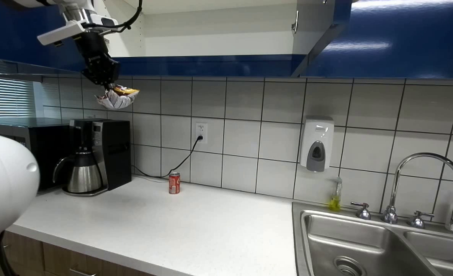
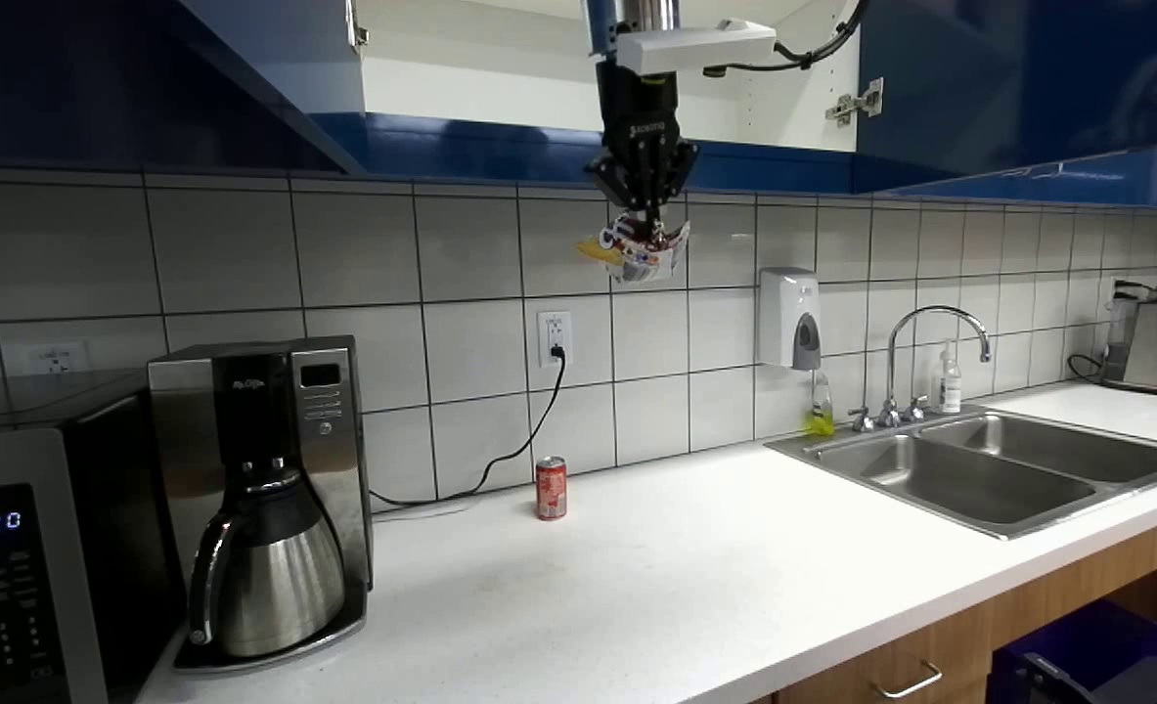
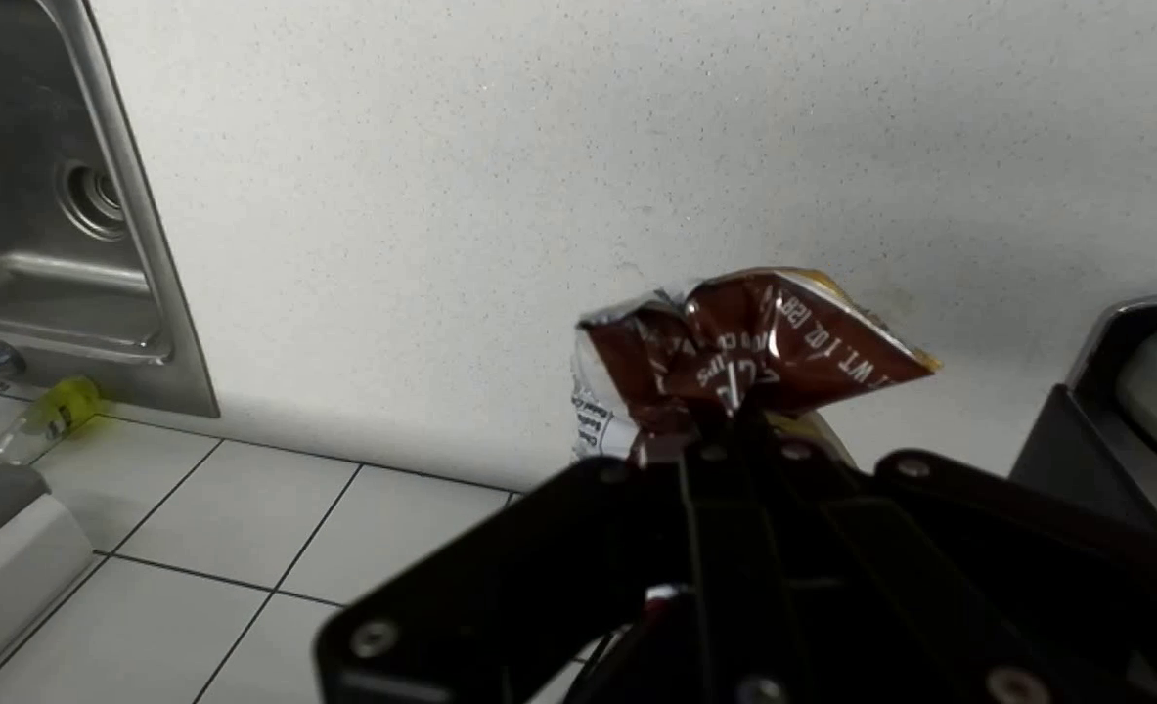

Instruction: Put the yellow and brown packet in the open upper cabinet.

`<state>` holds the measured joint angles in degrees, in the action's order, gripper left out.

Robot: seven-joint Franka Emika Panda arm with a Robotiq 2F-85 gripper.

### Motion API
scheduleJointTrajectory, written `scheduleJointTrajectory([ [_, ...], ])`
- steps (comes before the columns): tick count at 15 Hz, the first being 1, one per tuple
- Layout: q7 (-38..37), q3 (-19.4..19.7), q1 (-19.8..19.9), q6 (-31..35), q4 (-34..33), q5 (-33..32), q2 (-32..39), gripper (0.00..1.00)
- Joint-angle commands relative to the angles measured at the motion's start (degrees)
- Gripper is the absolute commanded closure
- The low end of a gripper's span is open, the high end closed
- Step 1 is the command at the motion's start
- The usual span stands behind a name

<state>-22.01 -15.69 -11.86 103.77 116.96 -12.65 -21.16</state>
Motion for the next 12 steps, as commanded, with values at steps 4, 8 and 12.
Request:
scheduleJointTrajectory([
  [4,-0.93,-2.34,1.71,-4.88,-7.4,-4.13,1.04,1.0],
  [8,-0.53,-2.82,1.75,-6.94,-11.92,-6.07,2.47,1.0],
  [12,-0.46,-3.42,1.56,-8.87,-16.89,-7.74,4.04,1.0],
])
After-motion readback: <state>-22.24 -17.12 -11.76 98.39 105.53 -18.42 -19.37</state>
